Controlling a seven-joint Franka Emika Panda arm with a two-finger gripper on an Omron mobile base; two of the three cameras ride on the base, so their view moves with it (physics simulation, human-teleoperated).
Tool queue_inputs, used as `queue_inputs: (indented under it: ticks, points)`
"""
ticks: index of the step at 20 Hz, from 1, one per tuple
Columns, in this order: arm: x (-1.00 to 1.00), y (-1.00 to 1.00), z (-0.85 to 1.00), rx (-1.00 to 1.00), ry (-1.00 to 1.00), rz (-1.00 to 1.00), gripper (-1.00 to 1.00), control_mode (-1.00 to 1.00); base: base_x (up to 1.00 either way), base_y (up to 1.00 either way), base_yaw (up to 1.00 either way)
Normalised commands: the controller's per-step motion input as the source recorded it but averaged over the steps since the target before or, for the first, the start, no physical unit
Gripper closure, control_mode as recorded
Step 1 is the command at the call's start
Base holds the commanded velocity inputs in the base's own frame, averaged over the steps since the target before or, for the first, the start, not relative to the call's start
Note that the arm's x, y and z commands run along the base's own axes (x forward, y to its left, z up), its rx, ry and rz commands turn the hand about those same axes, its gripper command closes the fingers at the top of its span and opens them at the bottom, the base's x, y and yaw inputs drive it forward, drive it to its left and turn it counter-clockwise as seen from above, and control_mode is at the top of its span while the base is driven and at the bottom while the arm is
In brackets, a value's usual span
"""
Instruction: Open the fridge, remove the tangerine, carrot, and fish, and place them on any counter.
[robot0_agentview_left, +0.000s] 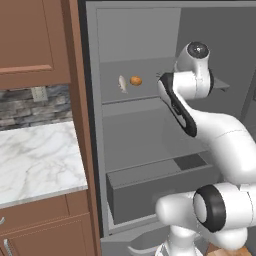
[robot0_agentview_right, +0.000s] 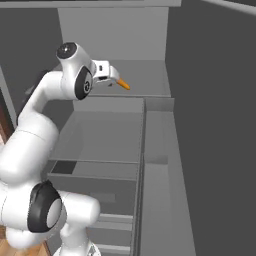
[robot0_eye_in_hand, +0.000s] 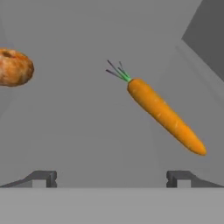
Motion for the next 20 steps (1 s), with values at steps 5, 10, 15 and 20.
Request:
queue_inputs:
  ticks: [5, 10, 15, 20]
  points:
    - [0.64, -0.30, 0.19, 0.07, 0.12, 0.00, -1.00, -1.00, 0.00, 0.00, 0.00]
    - [0.65, -0.25, -0.04, 0.05, 0.06, 0.00, -1.00, -1.00, 0.00, 0.00, 0.00]
    - [0.61, -0.21, -0.20, 0.01, 0.07, 0.00, -1.00, -1.00, 0.00, 0.00, 0.00]
    - [0.49, -0.10, -0.46, 0.00, 0.12, 0.02, -1.00, -1.00, 0.00, 0.00, 0.00]
